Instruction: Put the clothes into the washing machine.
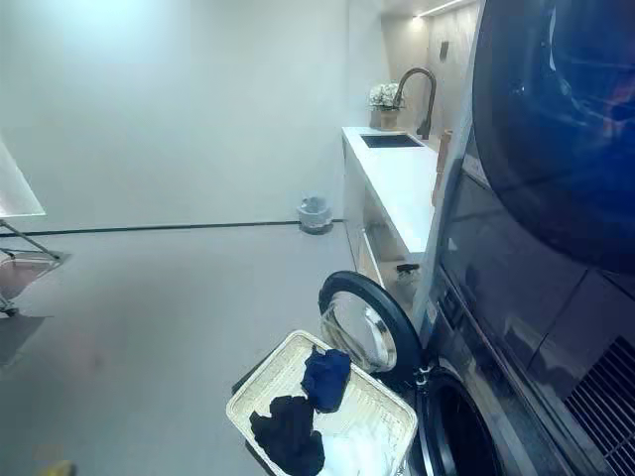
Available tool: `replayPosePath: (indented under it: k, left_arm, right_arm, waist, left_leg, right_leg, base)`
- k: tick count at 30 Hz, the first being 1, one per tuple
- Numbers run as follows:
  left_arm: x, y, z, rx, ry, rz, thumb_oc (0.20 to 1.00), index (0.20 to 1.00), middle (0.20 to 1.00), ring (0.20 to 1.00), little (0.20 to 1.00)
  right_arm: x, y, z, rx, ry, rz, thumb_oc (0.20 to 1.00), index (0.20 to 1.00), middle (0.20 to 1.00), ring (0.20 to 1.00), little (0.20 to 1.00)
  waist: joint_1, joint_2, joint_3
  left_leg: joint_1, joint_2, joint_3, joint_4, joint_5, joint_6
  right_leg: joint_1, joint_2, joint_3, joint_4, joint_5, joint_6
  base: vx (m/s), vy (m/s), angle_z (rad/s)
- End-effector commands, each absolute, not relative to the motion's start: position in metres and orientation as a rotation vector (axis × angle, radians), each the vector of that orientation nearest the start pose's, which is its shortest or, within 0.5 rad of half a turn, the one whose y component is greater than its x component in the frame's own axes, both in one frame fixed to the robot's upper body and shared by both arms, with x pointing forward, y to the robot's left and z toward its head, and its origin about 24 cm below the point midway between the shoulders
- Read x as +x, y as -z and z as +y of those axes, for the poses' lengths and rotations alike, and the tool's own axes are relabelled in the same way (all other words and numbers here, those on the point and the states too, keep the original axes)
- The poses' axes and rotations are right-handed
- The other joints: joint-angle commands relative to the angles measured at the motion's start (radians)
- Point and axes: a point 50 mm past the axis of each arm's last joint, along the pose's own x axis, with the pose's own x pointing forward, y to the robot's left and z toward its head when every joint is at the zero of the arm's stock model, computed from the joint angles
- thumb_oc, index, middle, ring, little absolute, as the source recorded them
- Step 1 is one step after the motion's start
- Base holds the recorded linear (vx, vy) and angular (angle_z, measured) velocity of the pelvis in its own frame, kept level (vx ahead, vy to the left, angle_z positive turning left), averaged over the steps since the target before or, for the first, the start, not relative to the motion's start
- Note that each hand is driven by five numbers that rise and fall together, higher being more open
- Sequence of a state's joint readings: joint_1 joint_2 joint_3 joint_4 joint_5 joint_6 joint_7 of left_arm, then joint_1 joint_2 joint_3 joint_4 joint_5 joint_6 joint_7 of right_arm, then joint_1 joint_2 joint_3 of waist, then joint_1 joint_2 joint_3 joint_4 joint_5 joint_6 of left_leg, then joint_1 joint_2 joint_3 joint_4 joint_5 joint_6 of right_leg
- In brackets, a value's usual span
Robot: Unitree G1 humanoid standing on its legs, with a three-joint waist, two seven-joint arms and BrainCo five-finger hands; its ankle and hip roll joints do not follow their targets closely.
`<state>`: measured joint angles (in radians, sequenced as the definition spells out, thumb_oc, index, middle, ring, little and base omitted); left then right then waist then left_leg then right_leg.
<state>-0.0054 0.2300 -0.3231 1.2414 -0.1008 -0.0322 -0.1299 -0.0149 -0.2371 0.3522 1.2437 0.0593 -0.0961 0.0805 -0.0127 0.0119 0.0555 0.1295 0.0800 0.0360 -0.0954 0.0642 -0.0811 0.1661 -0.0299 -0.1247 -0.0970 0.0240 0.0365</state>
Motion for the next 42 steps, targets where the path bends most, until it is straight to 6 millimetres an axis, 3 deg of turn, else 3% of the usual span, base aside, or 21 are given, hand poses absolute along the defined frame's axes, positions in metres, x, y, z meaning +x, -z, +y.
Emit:
replayPosePath:
  k: [1,7,9,15,28,29,31,32,35,39,42]
  left_arm:
    - [0.119,0.161,0.192,0.23,0.236,1.159,1.0,1.0,1.0,1.0,1.0]
    - [0.124,0.158,0.202,0.321,0.094,1.093,1.0,1.0,1.0,1.0,1.0]
    - [0.132,0.153,0.211,0.385,-0.051,1.009,1.0,1.0,1.0,1.0,1.0]
    - [0.15,0.138,0.225,0.503,-0.241,0.835,1.0,1.0,1.0,1.0,1.0]
    - [0.175,0.121,0.232,0.685,-0.302,0.698,1.0,1.0,1.0,1.0,1.0]
    - [0.194,0.113,0.233,0.729,-0.288,0.671,1.0,1.0,1.0,1.0,1.0]
    - [0.194,0.113,0.233,0.729,-0.288,0.671,1.0,1.0,1.0,1.0,1.0]
    - [0.215,0.102,0.232,0.754,-0.293,0.637,1.0,1.0,1.0,1.0,1.0]
    - [0.241,0.086,0.23,0.768,-0.314,0.569,1.0,1.0,1.0,1.0,1.0]
    - [0.264,0.068,0.231,0.777,-0.338,0.498,1.0,1.0,1.0,1.0,1.0]
    - [0.293,0.04,0.236,0.798,-0.366,0.405,1.0,1.0,1.0,1.0,1.0]
  right_arm:
    - [0.132,0.156,-0.199,-0.337,-0.248,1.088,1.0,1.0,1.0,1.0,1.0]
    - [0.13,0.156,-0.2,-0.334,-0.242,1.096,1.0,1.0,1.0,1.0,1.0]
    - [0.129,0.157,-0.201,-0.331,-0.24,1.102,1.0,1.0,1.0,1.0,1.0]
    - [0.128,0.156,-0.204,-0.321,-0.225,1.102,1.0,1.0,1.0,1.0,1.0]
    - [0.138,0.15,-0.214,-0.358,-0.237,1.063,1.0,1.0,1.0,1.0,1.0]
    - [0.158,0.141,-0.219,-0.388,-0.246,1.004,1.0,1.0,1.0,1.0,1.0]
    - [0.158,0.141,-0.219,-0.388,-0.246,1.004,1.0,1.0,1.0,1.0,1.0]
    - [0.179,0.132,-0.219,-0.414,-0.259,0.941,1.0,1.0,1.0,1.0,1.0]
    - [0.202,0.12,-0.214,-0.434,-0.271,0.868,1.0,1.0,1.0,1.0,1.0]
    - [0.217,0.112,-0.21,-0.434,-0.28,0.814,1.0,1.0,1.0,1.0,1.0]
    - [0.235,0.101,-0.201,-0.434,-0.296,0.746,1.0,1.0,1.0,1.0,1.0]
  waist:
    - [-0.006,-0.02,0.067]
    - [-0.006,-0.02,0.067]
    - [-0.004,-0.02,0.068]
    - [0.003,-0.02,0.082]
    - [-0.025,-0.004,0.125]
    - [-0.041,0.004,0.17]
    - [-0.041,0.004,0.17]
    - [-0.055,0.003,0.222]
    - [-0.067,-0.004,0.287]
    - [-0.078,-0.017,0.333]
    - [-0.088,-0.036,0.387]
  left_leg:
    - [0.057,-0.134,0.073,0.008,-0.138,0.095]
    - [0.058,-0.136,0.069,0.008,-0.137,0.094]
    - [0.056,-0.136,0.068,0.008,-0.135,0.093]
    - [0.045,-0.135,0.066,0.008,-0.124,0.088]
    - [-0.006,-0.132,0.089,0.026,-0.115,0.087]
    - [-0.059,-0.131,0.102,0.053,-0.115,0.089]
    - [-0.06,-0.131,0.102,0.054,-0.116,0.089]
    - [-0.123,-0.135,0.111,0.091,-0.116,0.094]
    - [-0.194,-0.141,0.12,0.13,-0.115,0.098]
    - [-0.24,-0.147,0.128,0.15,-0.117,0.102]
    - [-0.308,-0.152,0.135,0.191,-0.12,0.104]
  right_leg:
    - [0.002,0.026,-0.006,0.023,-0.051,0.04]
    - [0.004,0.027,-0.007,0.022,-0.051,0.039]
    - [0.002,0.026,-0.008,0.022,-0.05,0.039]
    - [-0.004,0.023,-0.014,0.023,-0.046,0.037]
    - [-0.07,0.019,0.013,0.043,-0.039,0.037]
    - [-0.131,0.016,0.038,0.057,-0.029,0.035]
    - [-0.132,0.016,0.038,0.058,-0.03,0.035]
    - [-0.196,0.017,0.072,0.071,-0.014,0.033]
    - [-0.267,0.019,0.112,0.086,0.007,0.035]
    - [-0.315,0.021,0.14,0.09,0.023,0.042]
    - [-0.386,0.019,0.162,0.11,0.041,0.048]
  base:
    - [0.23,-0.187,0.3]
    - [0.01,0.0,0.0]
    - [0.03,0.002,0.0]
    - [0.01,0.002,0.0]
    - [0.03,0.049,-0.02]
    - [-0.08,0.115,-0.17]
    - [-0.09,0.11,-0.17]
    - [-0.1,0.136,-0.25]
    - [-0.1,0.127,-0.45]
    - [-0.04,0.069,-0.24]
    - [-0.08,0.037,-0.16]
